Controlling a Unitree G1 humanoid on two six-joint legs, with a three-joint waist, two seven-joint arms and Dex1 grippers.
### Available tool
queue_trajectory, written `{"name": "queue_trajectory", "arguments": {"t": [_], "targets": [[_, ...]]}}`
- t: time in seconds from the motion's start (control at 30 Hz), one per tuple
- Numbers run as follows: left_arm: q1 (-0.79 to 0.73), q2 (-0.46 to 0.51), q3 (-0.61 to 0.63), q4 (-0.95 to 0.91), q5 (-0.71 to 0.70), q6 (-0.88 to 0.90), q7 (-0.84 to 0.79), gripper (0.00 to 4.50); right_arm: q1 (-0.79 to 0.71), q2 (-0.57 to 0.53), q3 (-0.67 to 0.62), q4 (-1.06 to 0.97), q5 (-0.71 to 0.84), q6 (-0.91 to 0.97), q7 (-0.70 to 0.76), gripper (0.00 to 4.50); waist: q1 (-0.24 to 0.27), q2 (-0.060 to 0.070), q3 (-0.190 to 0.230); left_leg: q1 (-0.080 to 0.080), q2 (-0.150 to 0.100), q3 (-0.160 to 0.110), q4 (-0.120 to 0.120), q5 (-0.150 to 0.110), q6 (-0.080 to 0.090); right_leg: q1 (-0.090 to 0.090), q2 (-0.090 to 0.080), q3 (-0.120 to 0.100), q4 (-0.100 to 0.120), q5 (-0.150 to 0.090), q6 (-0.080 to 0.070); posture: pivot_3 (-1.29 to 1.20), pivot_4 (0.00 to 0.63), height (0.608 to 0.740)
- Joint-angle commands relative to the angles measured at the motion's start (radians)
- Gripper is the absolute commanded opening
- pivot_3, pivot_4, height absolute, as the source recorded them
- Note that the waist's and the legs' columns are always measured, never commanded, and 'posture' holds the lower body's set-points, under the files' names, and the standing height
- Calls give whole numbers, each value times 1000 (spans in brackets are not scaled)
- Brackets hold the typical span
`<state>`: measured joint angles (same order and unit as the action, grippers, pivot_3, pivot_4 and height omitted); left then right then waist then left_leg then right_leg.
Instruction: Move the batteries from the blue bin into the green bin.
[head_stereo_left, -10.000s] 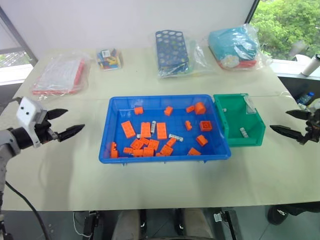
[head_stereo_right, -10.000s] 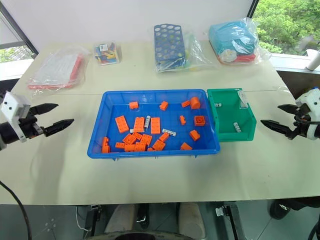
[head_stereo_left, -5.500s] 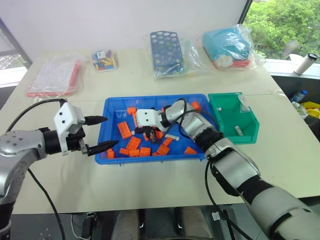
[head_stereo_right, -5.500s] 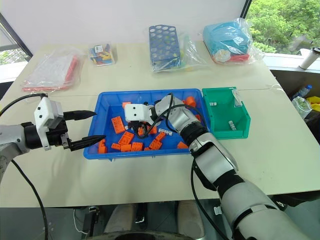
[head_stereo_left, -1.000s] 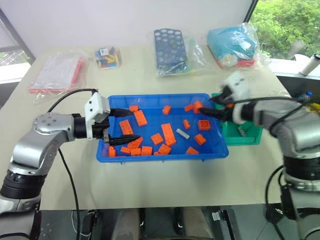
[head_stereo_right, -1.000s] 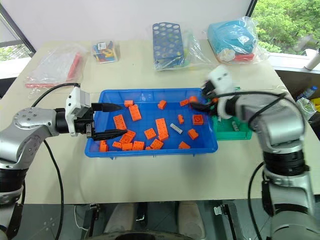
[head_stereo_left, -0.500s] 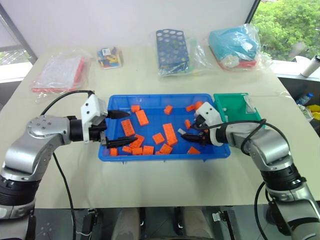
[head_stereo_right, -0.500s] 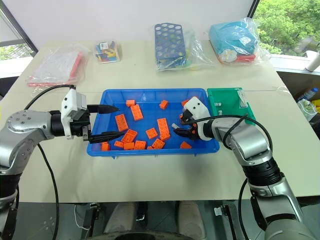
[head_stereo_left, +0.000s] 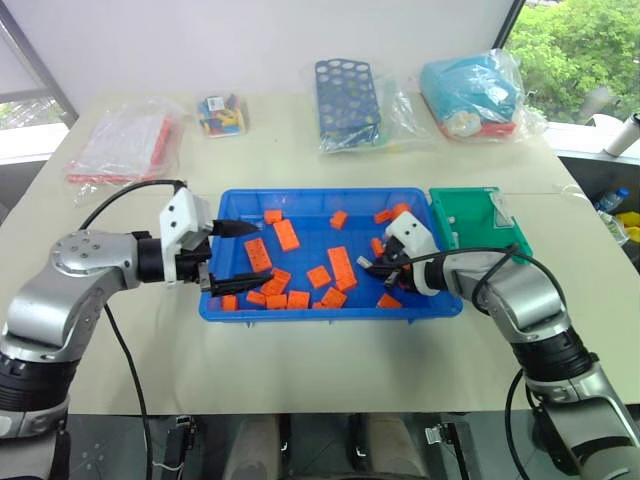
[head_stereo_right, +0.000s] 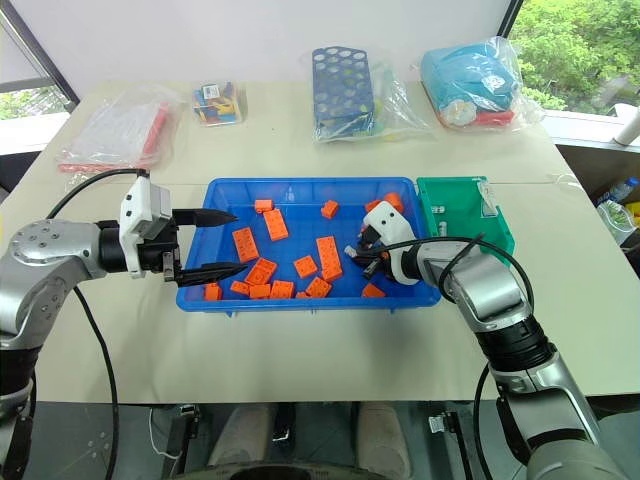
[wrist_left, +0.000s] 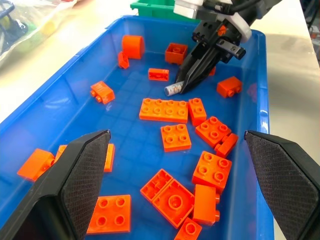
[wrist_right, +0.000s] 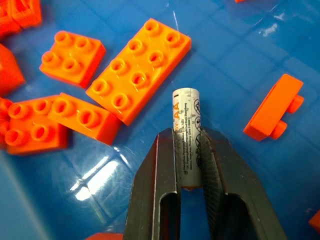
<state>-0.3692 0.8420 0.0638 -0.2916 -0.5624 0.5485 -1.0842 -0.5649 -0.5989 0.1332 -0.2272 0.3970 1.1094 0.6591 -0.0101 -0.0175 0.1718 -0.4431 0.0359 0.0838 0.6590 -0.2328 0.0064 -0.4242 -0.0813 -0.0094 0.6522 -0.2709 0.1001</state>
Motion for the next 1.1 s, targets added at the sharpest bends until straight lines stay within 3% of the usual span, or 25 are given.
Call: {"name": "queue_trajectory", "arguments": {"t": [0.03,0.2,0.3,0.33,0.4,0.57,0.83,1.0,1.1], "targets": [[-25,-5,1,2,5,-27,-8,4500,-123,-75,-227,-29,71,79,-4,50,2,0,0,0,0,0,0,0,0,0,0,0,0,0,0,0,150,737],[-41,-20,-14,23,13,-38,-15,4500,-126,-256,-347,55,52,89,12,50,15,0,0,0,0,0,0,-1,1,0,0,0,-1,0,0,0,150,737],[-51,-30,-23,37,18,-44,-21,4500,-71,-290,-386,75,71,112,12,50,15,-1,0,0,0,1,0,-1,2,1,0,0,-2,0,0,0,150,737],[-56,-33,-27,42,20,-47,-22,4500,-57,-281,-393,71,78,118,4,1062,12,-1,0,0,0,1,0,-1,2,1,0,0,-1,0,0,0,150,737],[-66,-39,-34,54,26,-52,-26,4500,-27,-271,-383,59,63,101,-20,1752,6,0,0,0,0,1,1,-1,2,0,0,1,0,0,0,0,150,737],[-90,-45,-38,79,32,-59,-38,4500,28,-296,-353,47,29,13,-19,4271,-1,0,0,0,0,1,1,-1,2,0,0,0,0,0,0,0,150,737],[-96,1,4,150,25,-69,-90,4500,271,-535,-473,223,-4,-585,454,4271,6,0,0,0,-1,1,2,-1,2,1,0,0,-1,0,1,0,150,737],[-68,77,67,208,22,-79,-139,4500,353,-613,-501,405,7,-740,674,4271,-4,0,0,1,0,1,2,-1,2,2,0,0,-1,0,1,0,150,737],[-36,117,109,233,25,-95,-163,4500,352,-622,-490,467,2,-786,719,4271,-7,1,0,2,1,2,2,-1,2,2,1,0,0,0,1,0,150,737]]}}
